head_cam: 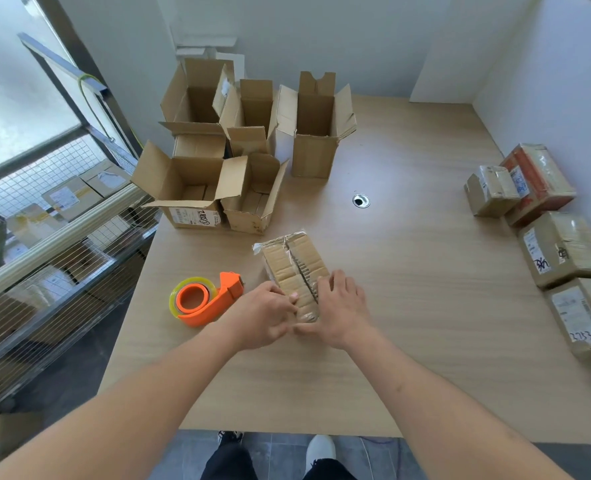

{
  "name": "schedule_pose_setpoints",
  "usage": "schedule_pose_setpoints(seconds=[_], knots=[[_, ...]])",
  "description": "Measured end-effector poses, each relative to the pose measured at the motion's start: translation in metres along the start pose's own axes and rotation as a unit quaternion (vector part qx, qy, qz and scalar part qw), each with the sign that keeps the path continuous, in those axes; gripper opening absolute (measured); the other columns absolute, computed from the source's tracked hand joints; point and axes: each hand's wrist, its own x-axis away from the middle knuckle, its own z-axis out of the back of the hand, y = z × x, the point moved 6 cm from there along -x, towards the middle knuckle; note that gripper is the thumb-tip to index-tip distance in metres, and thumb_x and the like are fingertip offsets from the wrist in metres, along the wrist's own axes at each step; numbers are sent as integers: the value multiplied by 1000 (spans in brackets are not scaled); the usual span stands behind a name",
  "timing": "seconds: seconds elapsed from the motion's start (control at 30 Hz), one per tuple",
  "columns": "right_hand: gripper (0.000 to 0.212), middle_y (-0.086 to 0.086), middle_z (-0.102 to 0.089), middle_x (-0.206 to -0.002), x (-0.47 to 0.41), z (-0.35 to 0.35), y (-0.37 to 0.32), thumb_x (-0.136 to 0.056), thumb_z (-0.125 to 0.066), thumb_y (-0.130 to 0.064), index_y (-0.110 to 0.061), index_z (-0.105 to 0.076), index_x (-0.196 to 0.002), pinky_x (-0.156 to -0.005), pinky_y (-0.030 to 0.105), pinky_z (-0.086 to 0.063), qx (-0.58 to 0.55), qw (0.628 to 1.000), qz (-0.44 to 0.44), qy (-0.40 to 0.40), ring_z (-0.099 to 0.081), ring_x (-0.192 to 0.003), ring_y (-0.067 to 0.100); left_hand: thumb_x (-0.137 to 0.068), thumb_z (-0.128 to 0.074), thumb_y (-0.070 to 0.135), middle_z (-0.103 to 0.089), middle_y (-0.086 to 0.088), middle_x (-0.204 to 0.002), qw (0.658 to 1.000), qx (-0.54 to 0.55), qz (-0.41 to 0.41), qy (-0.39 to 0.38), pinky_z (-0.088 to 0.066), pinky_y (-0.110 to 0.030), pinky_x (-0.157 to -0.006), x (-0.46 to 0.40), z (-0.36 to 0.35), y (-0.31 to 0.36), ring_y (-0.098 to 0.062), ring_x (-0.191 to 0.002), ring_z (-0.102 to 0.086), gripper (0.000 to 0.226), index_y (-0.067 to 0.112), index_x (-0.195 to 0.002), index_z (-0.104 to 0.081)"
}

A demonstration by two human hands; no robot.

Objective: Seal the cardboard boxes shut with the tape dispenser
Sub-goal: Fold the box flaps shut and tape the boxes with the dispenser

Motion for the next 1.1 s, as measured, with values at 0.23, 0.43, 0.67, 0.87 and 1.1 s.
schedule_pose_setpoints(seconds=[0.23,0.43,0.67,0.87,1.1], knots=[[89,7,-33,-139,-6,-3,-14,-69,-75,-58,-20,-38,-140,-106,43,-29,1,1000,10,16,-34,-129,32,-80,-61,-8,-59,-2,-143,999,-19,16,36,-43,-30,-109,-7,27,-15,-23,-130,-55,56,14,-130,-69],[103,13,-23,-156,-7,2,4,-72,-80,-12,-19,-22,-156,-108,44,-32,108,993,40,2,-29,-140,36,-95,-59,10,-24,-6,-166,993,-86,74,12,-25,-37,-120,-20,30,-28,-25,-152,-25,62,24,-153,-43],[98,7,-32,-158,-2,-2,22,-75,-77,2,-20,-31,-158,-96,40,-53,83,992,84,33,-37,-137,32,-103,-52,20,-8,0,-170,990,-75,114,-42,-25,-33,-122,-22,14,-37,-21,-155,-13,57,28,-157,-35],[90,-1,-28,-163,-3,-2,24,-84,-68,5,-25,-28,-160,-90,40,-55,74,992,83,61,-34,-138,30,-103,-50,19,-10,-1,-169,990,-56,126,-30,-23,-33,-121,-19,10,-36,-24,-155,-12,56,28,-157,-36],[103,19,-20,-155,-7,-3,19,-80,-73,-9,-26,-13,-162,-110,43,-32,113,992,23,42,-29,-136,38,-99,-53,39,-39,-7,-145,983,-154,85,-46,-22,-48,-122,-5,7,-25,-36,-145,-26,55,34,-152,-43]])
